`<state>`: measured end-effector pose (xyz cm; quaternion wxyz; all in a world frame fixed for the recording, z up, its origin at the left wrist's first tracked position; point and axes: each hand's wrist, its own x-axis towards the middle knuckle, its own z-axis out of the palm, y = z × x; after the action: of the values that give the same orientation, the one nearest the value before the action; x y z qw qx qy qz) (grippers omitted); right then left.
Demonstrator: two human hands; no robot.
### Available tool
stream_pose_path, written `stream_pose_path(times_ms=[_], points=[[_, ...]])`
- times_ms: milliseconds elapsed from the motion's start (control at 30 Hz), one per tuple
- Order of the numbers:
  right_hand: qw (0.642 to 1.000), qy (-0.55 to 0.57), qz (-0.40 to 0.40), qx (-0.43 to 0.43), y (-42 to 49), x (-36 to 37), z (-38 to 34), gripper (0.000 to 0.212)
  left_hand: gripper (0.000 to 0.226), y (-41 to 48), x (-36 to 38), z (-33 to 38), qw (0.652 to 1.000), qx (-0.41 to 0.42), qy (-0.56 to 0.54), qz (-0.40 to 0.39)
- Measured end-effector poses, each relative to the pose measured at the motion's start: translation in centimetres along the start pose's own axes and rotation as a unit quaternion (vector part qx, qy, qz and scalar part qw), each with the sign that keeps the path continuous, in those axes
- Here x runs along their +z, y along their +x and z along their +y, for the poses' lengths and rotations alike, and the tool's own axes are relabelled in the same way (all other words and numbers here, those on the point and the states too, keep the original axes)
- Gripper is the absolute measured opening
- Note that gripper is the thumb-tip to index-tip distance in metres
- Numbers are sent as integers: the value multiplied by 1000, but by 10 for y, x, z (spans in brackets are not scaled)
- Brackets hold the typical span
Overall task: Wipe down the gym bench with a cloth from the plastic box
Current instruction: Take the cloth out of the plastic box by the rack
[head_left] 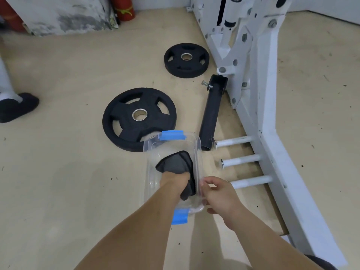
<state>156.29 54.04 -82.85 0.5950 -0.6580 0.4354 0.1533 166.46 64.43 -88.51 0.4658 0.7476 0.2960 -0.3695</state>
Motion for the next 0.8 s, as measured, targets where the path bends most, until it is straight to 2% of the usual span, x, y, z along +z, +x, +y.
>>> stream_pose_path(times_ms=[67,167,200,267,333,433,500,633,800], points=[[1000,-14,13,-14,-5,2,-4,18,57,-16,-5,13,998,3,-53,-30],[997,-28,66,-28,-24,-2,-28,50,55,-53,-20,38,995,29,-63,-70],[996,-15,83,-36,-36,-7,-41,53,55,-71,-27,50,994,39,-58,-82],[994,24,92,-55,-68,-28,-75,46,55,-120,-41,77,992,52,-42,-107],[994,85,65,-27,-112,-56,-113,47,46,-189,-54,103,988,69,-21,-137],[985,162,-43,38,-198,-105,-172,52,29,-312,-62,137,976,97,-16,-197],[978,194,-55,46,-256,-140,-211,53,21,-396,-68,159,966,110,-25,-233],[972,235,-3,29,-385,-217,-277,56,35,-550,-80,202,955,147,-19,-256],[958,281,52,0,-545,-312,-321,61,50,-727,-86,237,934,201,29,-295]])
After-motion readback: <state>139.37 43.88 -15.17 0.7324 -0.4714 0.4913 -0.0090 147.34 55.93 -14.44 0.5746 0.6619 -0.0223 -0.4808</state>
